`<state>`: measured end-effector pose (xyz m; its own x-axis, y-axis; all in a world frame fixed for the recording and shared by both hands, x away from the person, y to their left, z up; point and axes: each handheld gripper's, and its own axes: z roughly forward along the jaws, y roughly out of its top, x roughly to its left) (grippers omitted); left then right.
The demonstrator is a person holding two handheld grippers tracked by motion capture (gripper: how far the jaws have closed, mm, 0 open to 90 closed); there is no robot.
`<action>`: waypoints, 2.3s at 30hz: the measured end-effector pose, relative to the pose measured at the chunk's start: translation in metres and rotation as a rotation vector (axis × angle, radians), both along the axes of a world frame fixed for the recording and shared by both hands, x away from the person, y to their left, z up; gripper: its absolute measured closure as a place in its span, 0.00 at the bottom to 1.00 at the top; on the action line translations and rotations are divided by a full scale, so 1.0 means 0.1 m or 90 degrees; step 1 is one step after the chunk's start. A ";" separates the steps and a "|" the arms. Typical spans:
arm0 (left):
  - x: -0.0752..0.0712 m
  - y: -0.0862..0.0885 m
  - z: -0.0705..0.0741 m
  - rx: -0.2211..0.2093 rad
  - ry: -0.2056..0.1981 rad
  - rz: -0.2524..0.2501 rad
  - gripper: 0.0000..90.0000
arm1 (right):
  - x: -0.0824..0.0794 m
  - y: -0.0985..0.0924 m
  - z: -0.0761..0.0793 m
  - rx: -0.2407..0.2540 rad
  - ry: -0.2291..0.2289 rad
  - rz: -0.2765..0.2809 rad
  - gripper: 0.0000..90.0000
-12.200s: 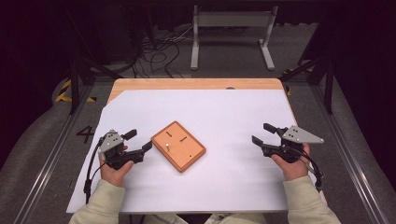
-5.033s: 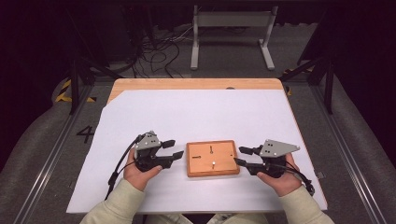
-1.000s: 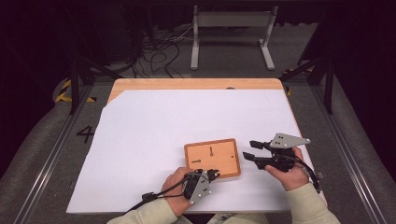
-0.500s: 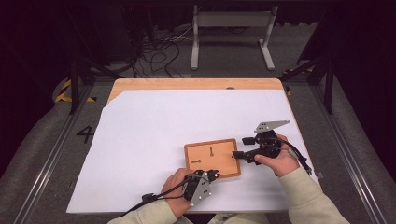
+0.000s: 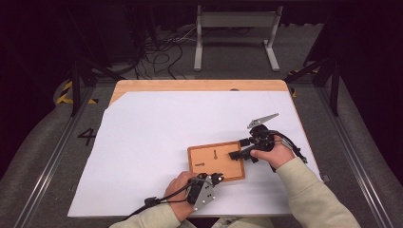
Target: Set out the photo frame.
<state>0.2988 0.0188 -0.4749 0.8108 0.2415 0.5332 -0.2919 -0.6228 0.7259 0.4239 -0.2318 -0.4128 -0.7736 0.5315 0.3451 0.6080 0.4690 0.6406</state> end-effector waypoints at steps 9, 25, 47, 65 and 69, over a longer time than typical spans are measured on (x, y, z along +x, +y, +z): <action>-0.01 0.00 -0.01 -0.002 0.000 0.000 0.94 | 0.11 0.12 -0.09 0.003 0.051 0.044 0.24; 0.00 0.01 0.00 -0.003 0.000 -0.004 0.94 | 0.18 0.17 -0.16 0.018 0.091 0.069 0.39; 0.17 0.59 0.61 -0.209 0.156 -0.016 0.53 | 0.08 0.03 -0.06 0.050 0.113 0.112 0.58; 0.69 1.35 0.49 -0.310 0.187 0.201 0.56 | -0.22 0.05 0.18 -0.034 0.081 0.270 0.77; 0.73 1.39 0.43 -0.315 0.194 0.218 0.57 | -0.31 0.08 0.24 -0.044 0.068 0.284 0.79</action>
<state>0.3715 0.1578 -0.4316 0.7420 0.6683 0.0534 0.1258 -0.2170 0.9680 0.3931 -0.2240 -0.3891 -0.8937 0.1798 0.4111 0.3985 0.7390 0.5431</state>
